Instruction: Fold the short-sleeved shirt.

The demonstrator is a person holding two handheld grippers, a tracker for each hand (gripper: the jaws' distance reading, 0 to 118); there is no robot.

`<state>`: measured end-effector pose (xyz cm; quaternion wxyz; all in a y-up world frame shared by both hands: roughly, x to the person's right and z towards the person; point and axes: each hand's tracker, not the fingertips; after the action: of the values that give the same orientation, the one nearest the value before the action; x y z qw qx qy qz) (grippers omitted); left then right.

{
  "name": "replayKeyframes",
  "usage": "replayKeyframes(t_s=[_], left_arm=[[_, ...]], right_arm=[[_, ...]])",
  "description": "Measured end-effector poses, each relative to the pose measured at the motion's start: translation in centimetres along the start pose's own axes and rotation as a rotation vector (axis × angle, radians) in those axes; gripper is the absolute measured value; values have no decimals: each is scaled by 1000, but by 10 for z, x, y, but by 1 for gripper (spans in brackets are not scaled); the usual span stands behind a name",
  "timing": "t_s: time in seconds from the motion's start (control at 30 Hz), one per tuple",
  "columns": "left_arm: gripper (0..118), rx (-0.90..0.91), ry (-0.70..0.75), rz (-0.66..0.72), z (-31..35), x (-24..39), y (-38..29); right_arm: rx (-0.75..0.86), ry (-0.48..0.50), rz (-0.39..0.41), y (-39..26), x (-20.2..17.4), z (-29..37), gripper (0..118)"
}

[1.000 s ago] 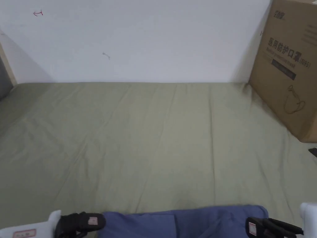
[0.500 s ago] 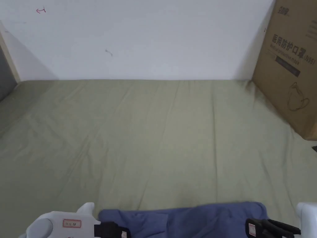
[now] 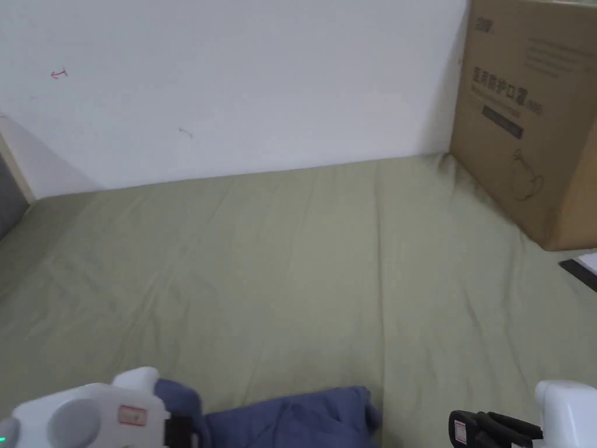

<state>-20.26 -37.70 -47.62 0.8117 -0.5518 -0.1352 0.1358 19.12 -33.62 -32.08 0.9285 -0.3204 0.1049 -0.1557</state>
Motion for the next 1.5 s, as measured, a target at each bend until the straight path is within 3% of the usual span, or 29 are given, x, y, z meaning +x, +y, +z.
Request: replayKeyframes(t_s=[0.1, 0.17, 0.2, 0.23, 0.27, 0.3, 0.4, 0.5, 0.57, 0.6, 0.63, 0.67, 0.7, 0.73, 0.77, 0.97, 1.1, 1.27, 1.43, 1.5], left_arm=[[8, -87, -106, 5, -37, 51, 3], [20, -117, -139, -34, -61, 82, 3], [41, -148, -192, -38, -73, 93, 3], [76, -186, -242, -11, -81, 102, 3], [98, -195, -303, 27, -85, 110, 3], [110, -189, -369, 62, -85, 115, 3], [113, -100, -393, 57, -66, 107, 7], [113, -2, -224, -45, -37, 89, 11], [108, 17, -114, -103, -23, 79, 7], [94, 13, -82, -133, -22, 75, 6], [68, 26, -66, -153, -20, 72, 3], [68, 47, -68, -171, -18, 70, -1], [55, 47, -70, -178, -19, 70, -6], [16, 39, -60, -179, -25, 70, -8], [0, 34, -38, -189, -31, 72, -12], [0, -59, -126, -229, -79, 108, -26], [0, -129, -27, -305, -123, 142, -36], [0, -115, -7, -259, -132, 170, -36], [0, -118, -528, -38, -88, 167, -26], [0, 78, -560, -56, -53, 160, -23]], right_arm=[[24, -10, -38, 0, 11, 12, 0], [37, -23, -51, 0, 16, 18, 0], [39, -29, -55, 0, 19, 20, 0], [39, -34, -59, 0, 21, 21, 0], [40, -39, -63, 0, 24, 22, 0], [41, -42, -67, 0, 25, 23, 0], [42, -42, -78, -2, 30, 22, 0], [36, -36, -82, -3, 31, 17, 0], [30, -32, -81, -3, 32, 14, 0], [28, -30, -81, -4, 32, 12, 0], [26, -27, -82, -4, 32, 10, 0], [24, -25, -82, -5, 32, 9, 0], [21, -23, -83, -5, 31, 8, 0], [19, -22, -84, -5, 31, 8, 0], [17, -20, -84, -6, 31, 8, 0], [5, -26, -74, -4, 30, 7, 0], [16, -34, -62, 0, 30, 12, 0], [14, -45, -43, 2, 30, 14, 0], [31, -14, -58, 4, 23, 20, 0], [81, 22, -75, 10, 18, 28, 0]])
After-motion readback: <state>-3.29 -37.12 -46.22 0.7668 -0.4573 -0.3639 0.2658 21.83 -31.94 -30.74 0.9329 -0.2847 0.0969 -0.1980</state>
